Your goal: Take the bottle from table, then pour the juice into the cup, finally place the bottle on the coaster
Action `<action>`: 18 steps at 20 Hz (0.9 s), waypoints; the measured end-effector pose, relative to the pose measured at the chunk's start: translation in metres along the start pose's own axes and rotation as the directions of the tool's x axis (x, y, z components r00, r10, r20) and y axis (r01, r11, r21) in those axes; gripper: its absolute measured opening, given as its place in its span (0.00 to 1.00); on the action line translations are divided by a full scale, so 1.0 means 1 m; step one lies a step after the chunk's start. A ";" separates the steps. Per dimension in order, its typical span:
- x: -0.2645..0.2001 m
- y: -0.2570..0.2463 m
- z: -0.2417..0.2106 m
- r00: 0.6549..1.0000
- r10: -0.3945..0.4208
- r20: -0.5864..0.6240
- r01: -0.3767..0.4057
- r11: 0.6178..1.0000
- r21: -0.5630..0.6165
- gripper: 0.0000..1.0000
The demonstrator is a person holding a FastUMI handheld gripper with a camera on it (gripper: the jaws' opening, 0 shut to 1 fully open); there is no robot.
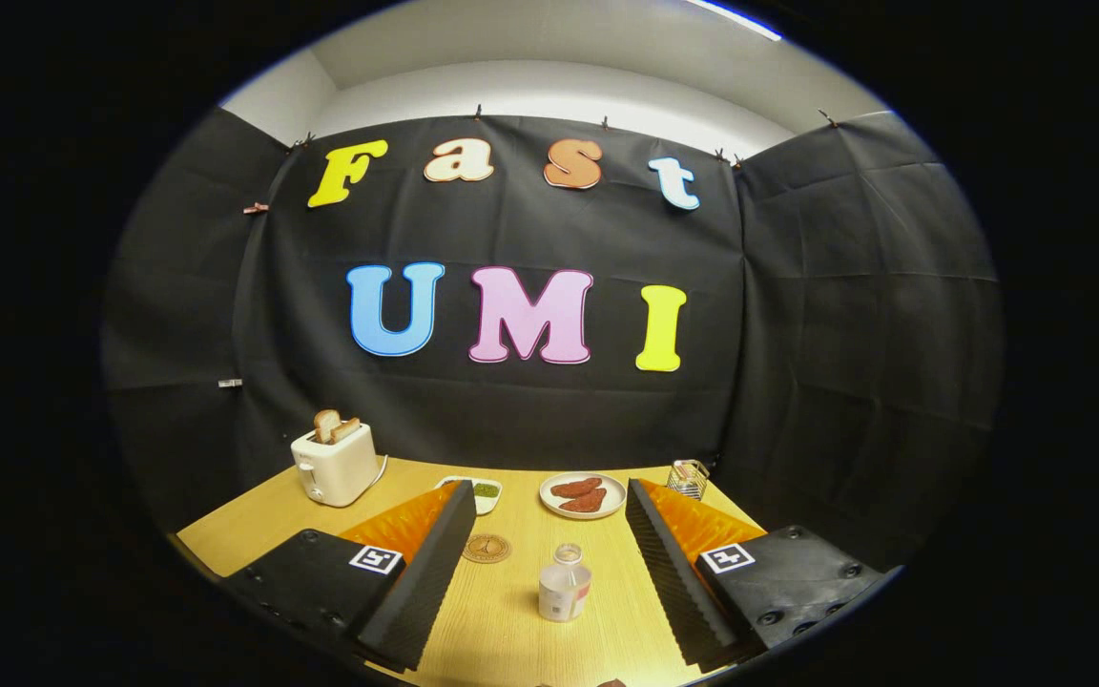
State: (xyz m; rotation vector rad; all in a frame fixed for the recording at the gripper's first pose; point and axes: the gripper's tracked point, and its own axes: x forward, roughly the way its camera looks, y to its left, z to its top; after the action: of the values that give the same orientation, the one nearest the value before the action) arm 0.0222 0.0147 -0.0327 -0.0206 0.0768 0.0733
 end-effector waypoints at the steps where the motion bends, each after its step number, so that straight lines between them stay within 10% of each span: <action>1: 0.005 -0.002 -0.003 1.000 0.010 0.001 -0.010 1.000 -0.009 0.97; 18: 0.081 -0.016 -0.108 0.980 0.185 -0.071 -0.185 0.983 0.006 0.97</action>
State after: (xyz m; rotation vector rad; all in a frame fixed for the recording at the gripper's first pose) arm 0.0960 0.0016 -0.1460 -0.0167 0.1497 0.2593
